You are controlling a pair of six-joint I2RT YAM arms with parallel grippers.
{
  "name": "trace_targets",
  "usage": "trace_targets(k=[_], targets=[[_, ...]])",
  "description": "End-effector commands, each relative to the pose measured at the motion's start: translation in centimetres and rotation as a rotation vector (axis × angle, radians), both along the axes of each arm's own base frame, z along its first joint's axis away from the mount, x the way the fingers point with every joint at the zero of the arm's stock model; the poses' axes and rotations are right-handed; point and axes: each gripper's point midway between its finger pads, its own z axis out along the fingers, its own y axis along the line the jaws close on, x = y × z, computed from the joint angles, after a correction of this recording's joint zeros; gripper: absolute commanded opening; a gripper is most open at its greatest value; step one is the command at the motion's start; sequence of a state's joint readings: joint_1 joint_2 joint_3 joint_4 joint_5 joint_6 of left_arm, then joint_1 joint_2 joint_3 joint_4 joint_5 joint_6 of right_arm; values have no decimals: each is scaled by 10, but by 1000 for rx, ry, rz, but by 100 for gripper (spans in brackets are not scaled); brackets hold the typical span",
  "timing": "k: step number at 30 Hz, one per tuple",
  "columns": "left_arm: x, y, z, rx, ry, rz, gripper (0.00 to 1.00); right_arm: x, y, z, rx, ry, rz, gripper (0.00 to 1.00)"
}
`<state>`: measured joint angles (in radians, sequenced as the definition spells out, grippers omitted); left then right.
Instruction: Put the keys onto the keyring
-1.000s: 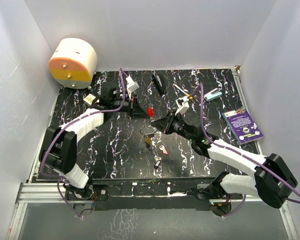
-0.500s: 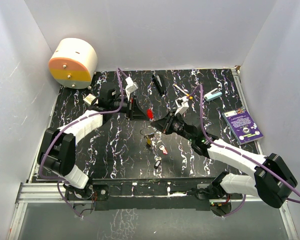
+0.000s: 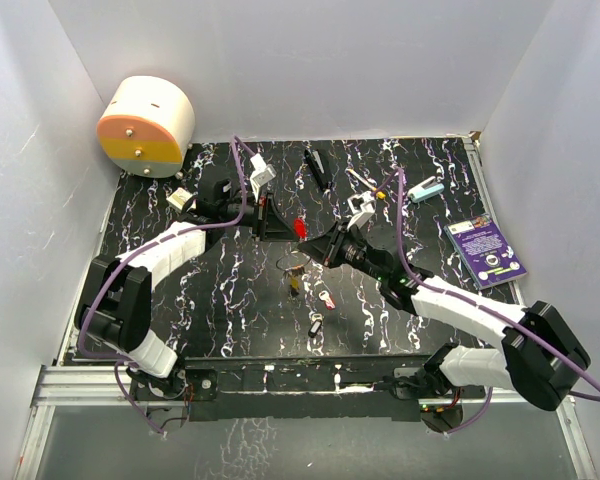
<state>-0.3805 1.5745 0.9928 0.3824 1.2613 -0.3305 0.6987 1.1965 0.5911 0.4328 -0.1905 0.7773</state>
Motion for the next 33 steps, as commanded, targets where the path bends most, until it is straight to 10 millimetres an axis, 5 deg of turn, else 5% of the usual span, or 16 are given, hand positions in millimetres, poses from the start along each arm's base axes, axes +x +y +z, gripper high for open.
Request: trace_targets(k=[1, 33], targets=[[-9, 4, 24, -48, -76, -29, 0, 0, 10, 42, 133, -100, 34, 8], [-22, 6, 34, -117, -97, -78, 0, -22, -6, 64, 420, -171, 44, 8]])
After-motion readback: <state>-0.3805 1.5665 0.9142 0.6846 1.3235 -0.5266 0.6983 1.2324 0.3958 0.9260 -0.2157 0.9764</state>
